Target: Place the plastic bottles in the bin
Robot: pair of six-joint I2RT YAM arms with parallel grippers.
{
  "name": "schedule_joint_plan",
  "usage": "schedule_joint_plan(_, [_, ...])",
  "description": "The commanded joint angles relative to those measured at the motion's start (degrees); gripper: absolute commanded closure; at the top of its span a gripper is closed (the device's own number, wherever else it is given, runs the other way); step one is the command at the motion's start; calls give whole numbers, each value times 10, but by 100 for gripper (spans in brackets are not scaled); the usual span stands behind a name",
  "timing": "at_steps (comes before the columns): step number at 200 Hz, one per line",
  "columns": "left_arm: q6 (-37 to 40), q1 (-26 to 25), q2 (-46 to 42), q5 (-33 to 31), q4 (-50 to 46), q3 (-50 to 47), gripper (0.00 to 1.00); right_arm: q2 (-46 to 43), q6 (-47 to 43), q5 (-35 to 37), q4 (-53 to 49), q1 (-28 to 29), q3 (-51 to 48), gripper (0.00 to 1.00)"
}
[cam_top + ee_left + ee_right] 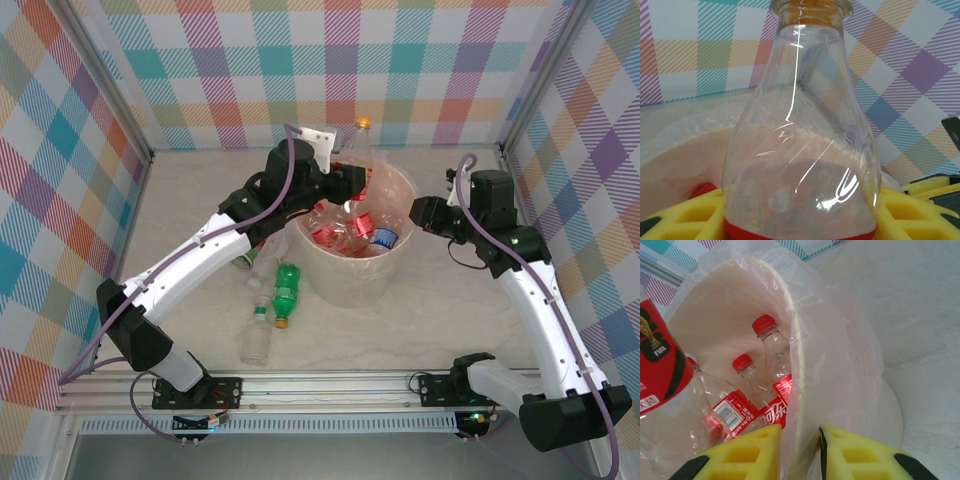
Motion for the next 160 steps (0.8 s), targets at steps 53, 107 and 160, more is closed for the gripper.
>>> schedule_joint_plan(53, [63,-20,13,59,-31,-51,100,20,-14,-10,-9,9,20,73])
schedule_joint_plan(107, [101,-24,-21,69,-27,-127,99,27,-30,6,-12,9,33,73])
schedule_joint_plan(160, [98,-24,-42,85,23,-127,40,34,-27,-1,-9,9,39,73])
